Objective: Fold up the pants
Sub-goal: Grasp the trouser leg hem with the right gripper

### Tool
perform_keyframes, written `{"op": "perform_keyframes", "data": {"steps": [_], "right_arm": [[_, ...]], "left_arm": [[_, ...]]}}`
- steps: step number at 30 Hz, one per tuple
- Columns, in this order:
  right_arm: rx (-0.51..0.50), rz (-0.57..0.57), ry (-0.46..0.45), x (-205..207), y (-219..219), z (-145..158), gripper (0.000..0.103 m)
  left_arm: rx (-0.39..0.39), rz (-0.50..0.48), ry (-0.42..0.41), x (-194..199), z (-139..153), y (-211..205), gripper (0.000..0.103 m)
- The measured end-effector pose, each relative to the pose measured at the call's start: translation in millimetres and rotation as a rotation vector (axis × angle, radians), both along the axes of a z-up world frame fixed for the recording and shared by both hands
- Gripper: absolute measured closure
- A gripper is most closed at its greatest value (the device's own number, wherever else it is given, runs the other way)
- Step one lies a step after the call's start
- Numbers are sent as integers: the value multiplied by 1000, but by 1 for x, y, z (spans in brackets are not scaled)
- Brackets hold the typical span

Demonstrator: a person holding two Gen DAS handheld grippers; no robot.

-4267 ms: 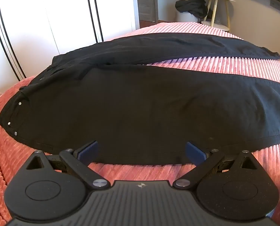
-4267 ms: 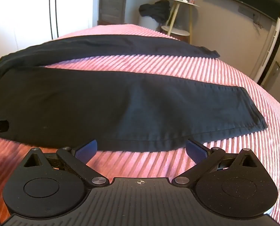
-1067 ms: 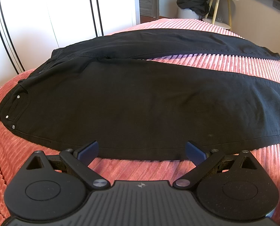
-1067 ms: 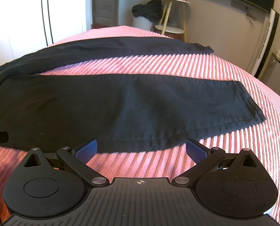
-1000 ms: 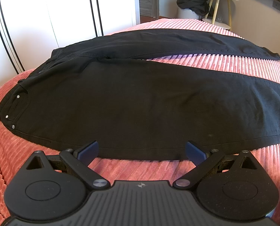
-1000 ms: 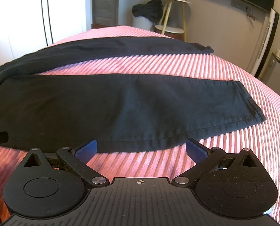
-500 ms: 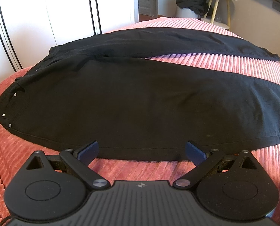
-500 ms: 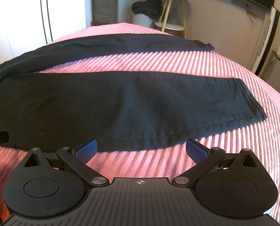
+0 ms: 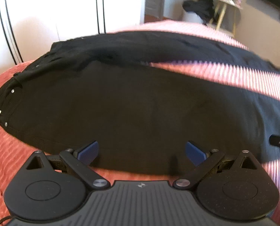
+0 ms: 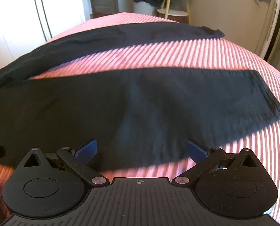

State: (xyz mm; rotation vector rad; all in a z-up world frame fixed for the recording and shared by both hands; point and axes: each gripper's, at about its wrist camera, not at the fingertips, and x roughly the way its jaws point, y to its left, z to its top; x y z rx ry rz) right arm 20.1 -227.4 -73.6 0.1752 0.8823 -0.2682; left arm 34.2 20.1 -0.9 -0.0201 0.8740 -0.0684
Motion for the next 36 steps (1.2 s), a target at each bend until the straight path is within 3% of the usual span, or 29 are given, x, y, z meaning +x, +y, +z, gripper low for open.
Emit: {"op": "perform_keyframes", "data": {"steps": [2,5,9,13,15,16,18,23,27,29,30,35,36], "right_arm": [[39,-32,30,20,-12,-12,0],[178,-76,94,35,-31,-34,0],[168,-59,168,47,-30,-36,0],[219,-35,315,83,-42,-20,1],[253,-48,259,115,-60,4,20],[256,-73,208,137,-71,18,15],[252,-123,90,181,-89,37,8],[247,-316,-44,314,-130,46,15],[228,-499,6,397,-148,17,18],[256,-563,4,417,-157,4,21],[282,-599,8,423,-162,-3,17],[169,-589,87,443,-159,-19,19],[163,-586,88,442,-159,-19,24]], "left_arm": [[2,43,-30,18,5,5,4],[-3,139,-101,49,12,18,4],[5,320,-225,91,4,37,4],[-23,399,-265,121,-21,45,4],[-59,392,-277,125,-42,45,4],[-88,382,-251,128,-54,45,4],[-68,393,-261,130,-66,42,4],[-9,393,-291,131,-70,34,4],[-1,396,-307,131,-71,34,4],[0,399,-316,129,-75,29,4],[3,403,-322,130,-75,29,4],[45,414,-332,124,-83,19,4],[48,415,-335,123,-82,18,4]]}}
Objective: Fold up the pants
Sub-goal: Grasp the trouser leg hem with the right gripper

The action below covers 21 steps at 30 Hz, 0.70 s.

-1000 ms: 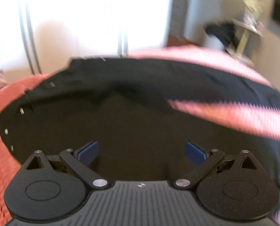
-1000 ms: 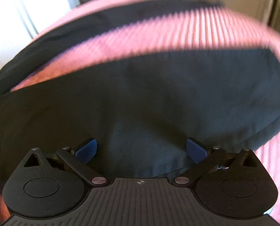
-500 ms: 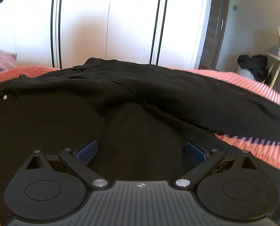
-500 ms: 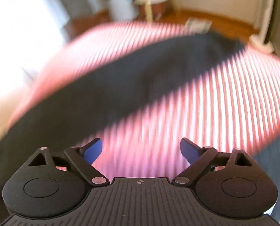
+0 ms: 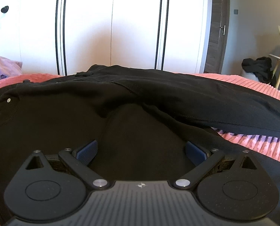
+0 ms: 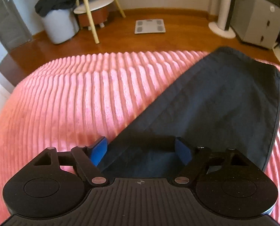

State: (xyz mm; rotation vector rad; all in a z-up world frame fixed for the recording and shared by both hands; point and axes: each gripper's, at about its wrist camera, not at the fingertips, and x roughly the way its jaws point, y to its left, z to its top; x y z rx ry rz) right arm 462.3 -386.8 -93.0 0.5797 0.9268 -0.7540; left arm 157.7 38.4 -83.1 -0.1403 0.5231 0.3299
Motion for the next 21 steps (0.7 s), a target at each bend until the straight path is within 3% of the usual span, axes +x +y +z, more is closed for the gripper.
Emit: {"op": "perform_keyframes", "data": {"steps": [1,2,4,5,7,11,13,15,17,18,19,20,21], "right_arm": [[-21,9,10,0,0,-1,36],[-40,27,3,-3,1,-2,40],[-29,72,-70,-19,0,0,68],[8,85,-116,-32,3,5,96],[10,80,-200,-67,7,20,102],[-123,121,-387,-190,26,43,102],[-96,152,-425,-226,27,33,101],[21,201,-401,-232,18,20,95],[-23,217,-345,-219,17,24,93],[-63,219,-334,-211,20,32,79],[-85,215,-321,-196,19,38,40],[-81,197,-313,-181,17,42,28],[-77,182,-299,-162,16,47,27]], "left_arm": [[1,0,-3,-1,-1,0,4],[0,0,-6,-1,-1,0,4],[3,1,-6,-1,-4,-2,4],[4,1,-7,-1,-4,-2,4],[2,2,-7,-3,-4,-5,4],[8,3,1,-2,-3,-7,4],[23,7,18,-1,1,-10,4],[23,9,25,-2,2,-12,4],[11,7,27,-2,2,-10,4],[4,5,26,-2,2,-9,4],[1,5,25,-2,2,-9,4],[5,6,26,-2,2,-9,4],[12,7,28,-2,2,-10,4]]}}
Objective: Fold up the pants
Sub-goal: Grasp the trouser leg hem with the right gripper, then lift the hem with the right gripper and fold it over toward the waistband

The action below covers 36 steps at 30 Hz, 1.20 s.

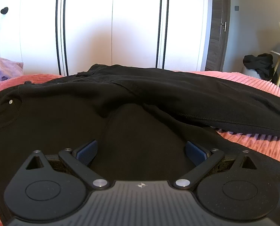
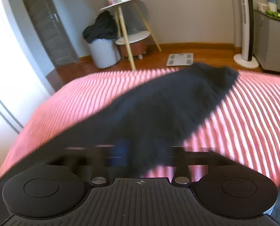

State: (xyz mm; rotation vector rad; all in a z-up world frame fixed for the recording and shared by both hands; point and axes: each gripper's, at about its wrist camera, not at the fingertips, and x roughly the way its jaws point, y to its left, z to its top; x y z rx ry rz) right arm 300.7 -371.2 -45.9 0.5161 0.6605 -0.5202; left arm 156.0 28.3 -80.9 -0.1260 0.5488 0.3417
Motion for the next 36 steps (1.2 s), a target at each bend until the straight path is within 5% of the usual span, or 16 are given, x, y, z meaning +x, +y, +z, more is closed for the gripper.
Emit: {"op": "perform_keyframes", "data": {"steps": [6,9,10,12,15,18,24,28,33,36], "right_arm": [[9,-73,192,133,-5,3,42],[77,-162,352,170,-15,-24,39],[101,-186,336,173,-20,-29,29],[89,-221,291,178,-24,-28,29],[-1,-214,293,175,-26,-32,67],[4,-160,223,149,-31,-31,92],[-49,-72,-65,-13,-2,8,94],[86,-128,-140,-144,22,-3,98],[173,-139,-91,-207,22,-54,95],[245,-124,-150,-209,3,-52,75]], "left_arm": [[15,2,-19,-1,-4,0,4],[21,4,-30,-2,-9,-2,4],[26,5,-29,-2,-10,-3,4],[36,7,-31,-2,-10,-5,4],[41,8,-35,-3,-12,-6,4],[43,9,-35,-4,-12,-7,4],[30,6,-29,-6,-7,-6,4],[19,2,-24,-4,-4,-3,4],[-14,-7,-19,-4,0,5,4],[-40,-21,3,-3,7,12,4]]}}
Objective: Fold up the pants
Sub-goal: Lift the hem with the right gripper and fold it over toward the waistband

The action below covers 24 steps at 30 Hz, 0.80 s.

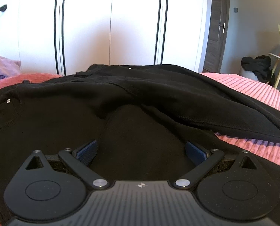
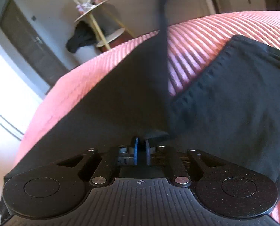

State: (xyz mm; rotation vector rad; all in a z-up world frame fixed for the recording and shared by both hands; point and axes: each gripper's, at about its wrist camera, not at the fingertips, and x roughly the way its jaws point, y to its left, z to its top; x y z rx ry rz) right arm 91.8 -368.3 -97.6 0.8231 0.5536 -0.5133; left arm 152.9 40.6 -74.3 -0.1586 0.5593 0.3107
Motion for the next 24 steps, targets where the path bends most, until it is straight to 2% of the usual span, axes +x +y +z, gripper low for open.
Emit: {"op": "perform_keyframes", "data": {"steps": [1,2,4,6,9,11,13,16,18,19,20,21,22,23,24], "right_arm": [[52,-15,-43,-3,-8,0,56],[96,-29,-76,-6,-13,-2,50],[146,-36,-109,-6,-18,-6,48],[151,-40,-136,-6,-20,-11,47],[163,-48,-175,-5,-21,-14,48],[169,-54,-194,1,-30,-20,62],[184,-62,-183,3,-35,-26,90],[273,-84,-222,-4,-44,-39,94],[274,-89,-240,-5,-48,-44,95],[265,-89,-252,-4,-49,-46,95],[259,-88,-261,-3,-49,-48,95],[261,-88,-266,-3,-50,-50,95],[264,-89,-273,-4,-49,-50,95],[266,-88,-280,-3,-50,-51,94],[267,-85,-284,-6,-50,-54,94]], "left_arm": [[-5,-10,20,1,4,2,4],[-15,-22,45,3,9,4,4],[-99,-45,68,7,25,13,4],[-265,-101,33,18,44,27,4],[-439,-184,33,62,66,35,4],[-486,-234,65,102,74,31,4],[-491,-250,86,138,76,22,4],[-482,-265,134,183,68,5,4],[-497,-275,178,209,57,-4,5],[-516,-264,206,218,51,-6,11],[-534,-245,221,226,45,-7,12],[-543,-237,210,231,43,-7,13],[-549,-237,193,234,43,-8,20],[-559,-241,182,236,42,-9,41],[-572,-244,193,240,40,-9,54]]}}
